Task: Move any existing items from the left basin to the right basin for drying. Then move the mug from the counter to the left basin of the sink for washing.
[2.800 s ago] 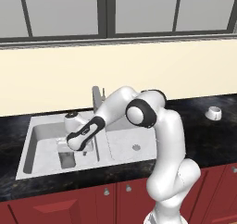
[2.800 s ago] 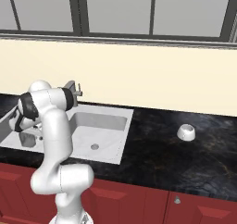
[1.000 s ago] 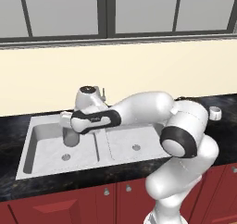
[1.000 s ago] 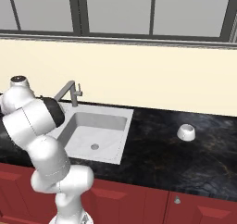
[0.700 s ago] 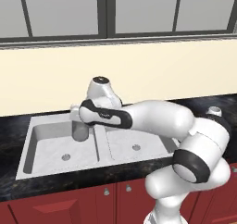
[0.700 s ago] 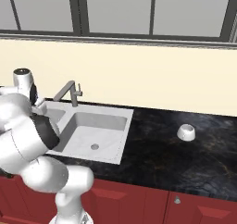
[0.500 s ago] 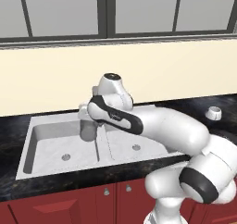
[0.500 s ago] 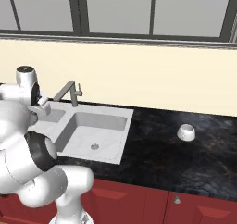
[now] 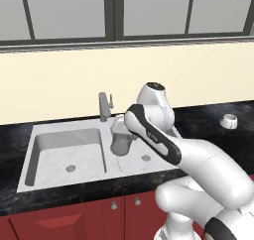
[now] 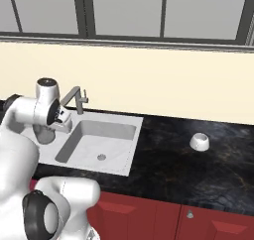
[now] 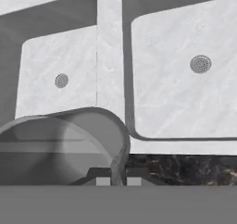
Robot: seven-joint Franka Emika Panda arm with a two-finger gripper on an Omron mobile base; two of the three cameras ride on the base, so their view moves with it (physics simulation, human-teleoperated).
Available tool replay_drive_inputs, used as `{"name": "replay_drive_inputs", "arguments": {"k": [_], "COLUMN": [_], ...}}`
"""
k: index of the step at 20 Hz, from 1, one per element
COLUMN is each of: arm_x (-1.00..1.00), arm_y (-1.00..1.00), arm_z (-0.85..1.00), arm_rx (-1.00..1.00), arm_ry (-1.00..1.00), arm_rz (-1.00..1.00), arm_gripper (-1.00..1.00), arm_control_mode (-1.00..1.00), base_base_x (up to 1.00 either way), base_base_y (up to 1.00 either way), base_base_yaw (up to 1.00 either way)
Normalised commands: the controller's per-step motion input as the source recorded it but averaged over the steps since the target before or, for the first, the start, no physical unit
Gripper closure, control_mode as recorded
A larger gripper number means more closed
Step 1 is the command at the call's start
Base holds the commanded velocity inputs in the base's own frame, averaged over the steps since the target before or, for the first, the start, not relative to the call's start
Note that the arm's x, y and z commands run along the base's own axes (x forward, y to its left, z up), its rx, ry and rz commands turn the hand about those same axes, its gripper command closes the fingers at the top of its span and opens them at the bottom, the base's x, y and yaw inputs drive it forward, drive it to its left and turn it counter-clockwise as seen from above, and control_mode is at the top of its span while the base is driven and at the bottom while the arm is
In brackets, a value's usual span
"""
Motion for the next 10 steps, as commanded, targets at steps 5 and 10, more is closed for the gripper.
{"name": "replay_drive_inputs", "arguments": {"k": [5,10], "arm_x": [0.34,0.49], "arm_y": [-0.84,-0.7], "arm_z": [-0.02,-0.35], "arm_rx": [-0.04,-0.09], "arm_ry": [0.0,0.07], "arm_rz": [0.12,0.1], "arm_gripper": [1.0,1.0], "arm_control_mode": [-1.0,-1.0], "base_base_x": [0.0,0.0], "base_base_y": [0.0,0.0], "base_base_yaw": [0.0,0.0]}}
